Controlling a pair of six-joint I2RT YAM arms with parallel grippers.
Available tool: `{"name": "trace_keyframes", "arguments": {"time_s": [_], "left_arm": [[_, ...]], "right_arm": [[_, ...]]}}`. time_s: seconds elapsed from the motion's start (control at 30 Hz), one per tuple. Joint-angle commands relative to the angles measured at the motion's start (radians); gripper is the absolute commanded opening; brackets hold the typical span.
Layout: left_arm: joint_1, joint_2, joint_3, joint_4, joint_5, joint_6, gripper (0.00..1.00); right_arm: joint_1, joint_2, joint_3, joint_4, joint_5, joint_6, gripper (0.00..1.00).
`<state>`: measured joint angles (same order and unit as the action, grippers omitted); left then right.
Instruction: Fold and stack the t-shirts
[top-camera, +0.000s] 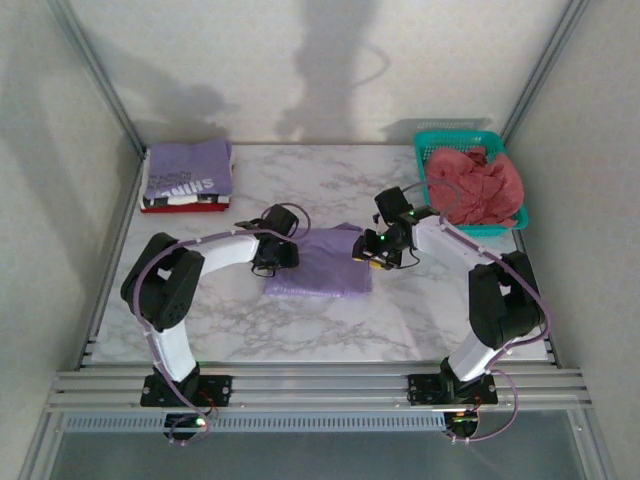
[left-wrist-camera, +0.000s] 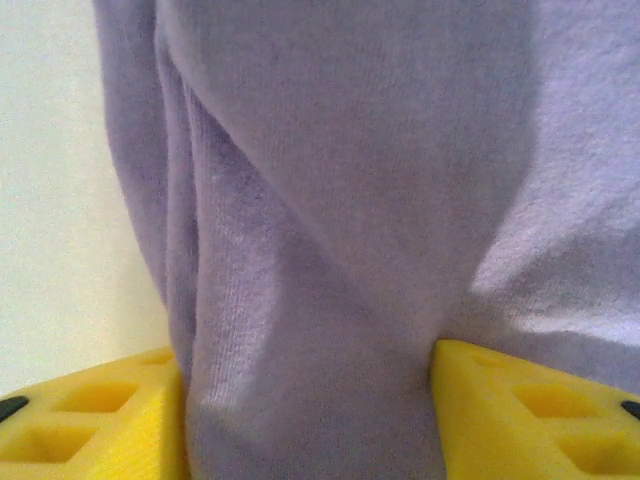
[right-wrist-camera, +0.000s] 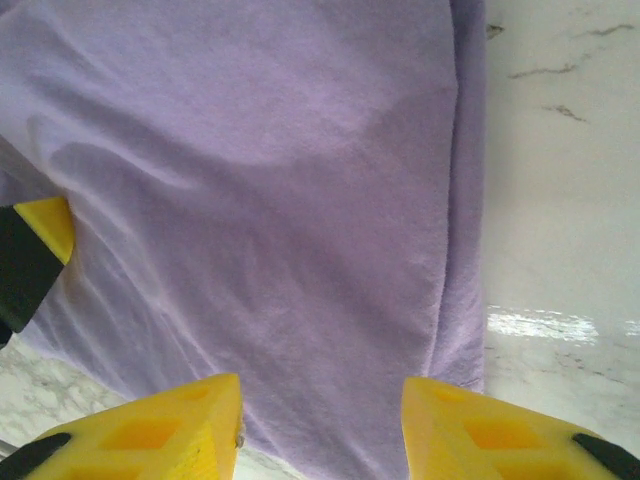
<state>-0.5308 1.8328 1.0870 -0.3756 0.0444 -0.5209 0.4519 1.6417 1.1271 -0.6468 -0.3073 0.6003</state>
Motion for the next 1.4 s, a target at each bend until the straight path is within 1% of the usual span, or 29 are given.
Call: {"name": "trace_keyframes", "arguments": {"time_s": [0.0,0.1,0.17,0.27,0.53,0.63,0.7,0.77,0.83,0.93,1.1,1.37], "left_arm": [[-0.023,0.090,-0.026,-0.009,-0.037,-0.025,0.49],[-0.027,0.092,-0.050,0.044,-0.029,-0.025,0.29],[-0.031,0.077,-0.040,0.056,-0.055,-0.004,0.14],[-0.021,0.062,0.023,0.012,-0.130,0.075,0.00],[0.090,0.061,0.254,-0.128,-0.214,0.303,0.00],[0.118,0.066,0.342,-0.166,-0.219,0.346,0.00],[0.132,0.080,0.404,-0.192,-0.203,0.381,0.00],[0.143,0.117,0.497,-0.247,-0.201,0.415,0.00],[0.146,0.155,0.576,-0.292,-0.261,0.441,0.00],[0.146,0.188,0.651,-0.312,-0.354,0.463,0.00],[0.157,0.199,0.778,-0.333,-0.420,0.513,0.00],[0.235,0.273,1.051,-0.384,-0.378,0.605,0.00]], "right_arm": [[-0.009,-0.036,-0.022,-0.014,0.016,-0.014,0.47],[-0.013,-0.057,-0.037,-0.020,0.020,-0.017,0.47],[-0.017,-0.076,-0.046,-0.026,0.025,-0.022,0.47],[-0.031,-0.102,-0.054,-0.039,0.031,-0.026,0.47],[-0.067,-0.162,-0.062,-0.076,0.034,-0.045,0.47],[-0.076,-0.179,-0.070,-0.085,0.039,-0.050,0.47],[-0.080,-0.186,-0.076,-0.089,0.032,-0.050,0.47],[-0.084,-0.196,-0.083,-0.081,0.015,-0.048,0.47],[-0.083,-0.204,-0.090,-0.068,0.006,-0.052,0.47],[-0.084,-0.208,-0.093,-0.065,-0.005,-0.062,0.47],[-0.085,-0.245,-0.103,-0.061,-0.003,-0.063,0.47],[-0.089,-0.227,-0.085,-0.081,-0.017,-0.083,0.47]]}}
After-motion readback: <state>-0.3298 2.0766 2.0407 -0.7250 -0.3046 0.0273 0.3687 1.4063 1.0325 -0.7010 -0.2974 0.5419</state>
